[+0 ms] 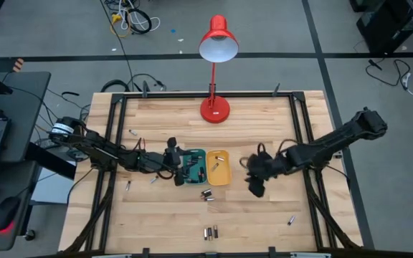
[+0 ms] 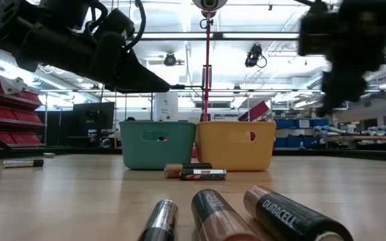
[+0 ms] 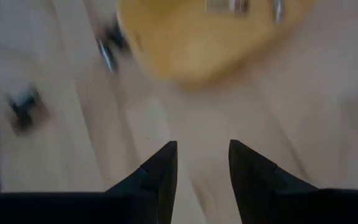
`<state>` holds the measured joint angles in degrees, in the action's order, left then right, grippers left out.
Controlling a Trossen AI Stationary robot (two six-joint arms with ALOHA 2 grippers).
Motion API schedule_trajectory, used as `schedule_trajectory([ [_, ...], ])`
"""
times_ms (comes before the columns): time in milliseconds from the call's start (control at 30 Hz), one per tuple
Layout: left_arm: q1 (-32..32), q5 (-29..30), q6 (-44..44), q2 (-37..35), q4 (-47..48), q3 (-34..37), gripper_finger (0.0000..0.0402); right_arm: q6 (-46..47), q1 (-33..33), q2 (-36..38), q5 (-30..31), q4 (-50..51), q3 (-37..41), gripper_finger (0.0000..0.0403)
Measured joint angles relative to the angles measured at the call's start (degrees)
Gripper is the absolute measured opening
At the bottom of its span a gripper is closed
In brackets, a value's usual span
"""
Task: Sort batteries
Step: Put the white battery into the yellow bin
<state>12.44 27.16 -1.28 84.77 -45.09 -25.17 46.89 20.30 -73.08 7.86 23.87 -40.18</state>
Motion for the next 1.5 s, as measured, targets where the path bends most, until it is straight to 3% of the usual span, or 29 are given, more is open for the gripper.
schedule_trajectory([
  [133,0.05,0.00,0.24,0.00,-0.29,0.00,0.0211,3.08,5.18,-1.52,-0.69,4.65,0.00,0.0129],
  [567,-0.04,1.84,0.09,0.00,-1.89,0.00,0.0211,14.20,24.51,-5.58,-7.25,3.01,-0.26,0.0120],
  [700,0.33,1.92,0.85,0.00,-1.85,0.00,0.0211,12.44,29.10,-5.63,-8.28,6.04,-0.26,0.0119],
  [1133,3.84,4.78,-1.53,0.00,-5.85,-0.02,0.0211,9.07,37.03,-5.65,-9.48,9.83,-0.26,0.0123],
  [1500,5.21,6.38,-2.80,0.00,-6.20,-0.02,0.0211,14.25,44.67,-6.90,-6.42,10.07,-0.26,0.0130],
])
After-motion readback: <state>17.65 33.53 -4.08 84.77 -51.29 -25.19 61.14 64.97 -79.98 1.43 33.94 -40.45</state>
